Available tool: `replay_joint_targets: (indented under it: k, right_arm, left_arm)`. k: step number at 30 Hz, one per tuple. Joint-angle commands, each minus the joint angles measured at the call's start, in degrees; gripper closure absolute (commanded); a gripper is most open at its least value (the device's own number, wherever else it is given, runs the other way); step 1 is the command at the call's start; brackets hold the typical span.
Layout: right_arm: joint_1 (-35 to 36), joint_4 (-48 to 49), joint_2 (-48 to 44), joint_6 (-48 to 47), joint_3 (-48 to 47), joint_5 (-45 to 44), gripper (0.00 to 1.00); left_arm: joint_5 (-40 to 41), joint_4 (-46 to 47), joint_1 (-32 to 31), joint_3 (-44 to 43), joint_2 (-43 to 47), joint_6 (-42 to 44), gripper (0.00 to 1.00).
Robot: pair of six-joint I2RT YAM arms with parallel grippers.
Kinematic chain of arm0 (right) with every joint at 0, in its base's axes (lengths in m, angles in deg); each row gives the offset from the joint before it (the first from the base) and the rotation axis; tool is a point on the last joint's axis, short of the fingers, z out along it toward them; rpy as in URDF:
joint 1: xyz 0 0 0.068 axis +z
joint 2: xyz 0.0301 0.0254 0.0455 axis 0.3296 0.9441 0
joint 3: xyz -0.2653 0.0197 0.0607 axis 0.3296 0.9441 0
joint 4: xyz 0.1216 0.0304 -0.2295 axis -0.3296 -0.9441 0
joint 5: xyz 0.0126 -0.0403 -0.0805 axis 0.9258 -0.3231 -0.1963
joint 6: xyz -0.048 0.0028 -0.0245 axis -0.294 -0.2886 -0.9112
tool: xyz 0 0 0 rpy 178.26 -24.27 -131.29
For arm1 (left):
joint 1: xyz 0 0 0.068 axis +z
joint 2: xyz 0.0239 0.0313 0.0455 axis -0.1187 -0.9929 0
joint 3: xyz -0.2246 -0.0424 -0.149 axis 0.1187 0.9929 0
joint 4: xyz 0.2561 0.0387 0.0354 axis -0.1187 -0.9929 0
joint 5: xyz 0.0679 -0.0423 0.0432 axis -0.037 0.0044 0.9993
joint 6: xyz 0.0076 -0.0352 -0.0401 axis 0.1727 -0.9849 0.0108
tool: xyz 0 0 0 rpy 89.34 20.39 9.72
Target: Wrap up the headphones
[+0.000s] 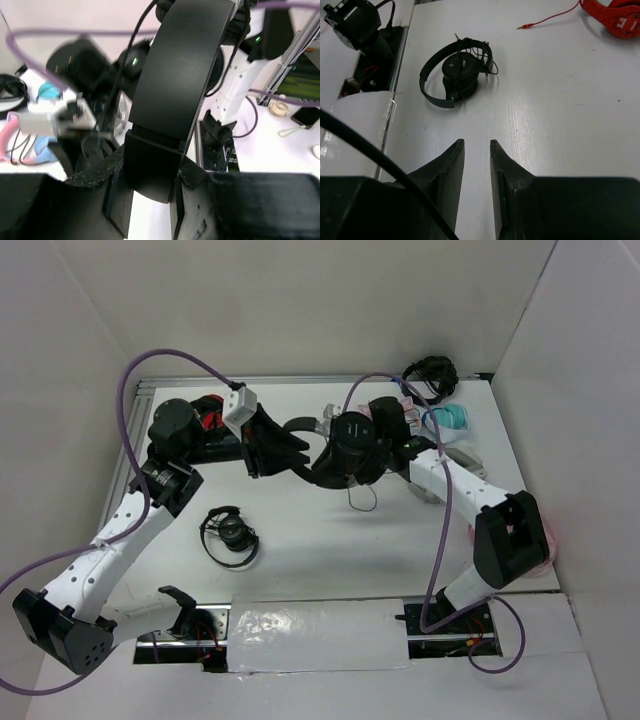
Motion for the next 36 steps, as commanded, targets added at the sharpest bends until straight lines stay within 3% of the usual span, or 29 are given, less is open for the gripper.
replay_joint_targets:
  k: [1, 8, 14, 16, 18, 21, 28, 31, 36]
  right_arm:
    - [0.8, 2.4, 3.5, -2.0, -2.0, 6.3, 0.65]
    - [1.3, 5.1, 9.8, 1.6, -3.1, 6.5, 0.59]
    - [3.0, 19.3, 14.3, 11.3, 0.1, 6.0, 0.62]
    - [4.0, 24.7, 14.0, 17.5, 3.9, 3.4, 0.75]
    - [4.7, 33.0, 12.2, 22.7, 9.0, 1.2, 1.00]
    - [4.8, 40.0, 8.1, 27.9, 15.6, -1.6, 1.00]
    - [5.8, 35.7, -6.3, 28.8, 26.7, -12.0, 1.00]
    - [8.1, 29.7, -15.3, 27.8, 29.6, -21.7, 1.00]
    - [9.8, 12.5, -28.5, 26.8, 27.2, -49.4, 1.00]
  left_arm:
    - [-3.3, 5.0, 0.7, -5.1, -0.7, -4.8, 1.00]
    - [-1.0, 2.1, 2.0, -13.7, -1.8, -7.2, 1.00]
    - [4.9, 0.6, 4.9, -18.9, -2.7, -10.1, 1.00]
    - [6.3, 0.0, 7.0, -20.2, -3.6, -11.6, 1.00]
    - [7.6, 0.2, 8.4, -20.9, -4.3, -13.1, 1.00]
    - [9.8, 1.6, 11.7, -21.0, -5.9, -15.5, 1.00]
    - [25.1, -0.8, 15.8, -24.4, -12.1, -12.9, 1.00]
    - [31.3, -3.2, 16.5, -25.0, -15.2, -9.8, 1.00]
    - [42.9, -7.3, 17.0, -25.1, -20.9, -5.2, 1.00]
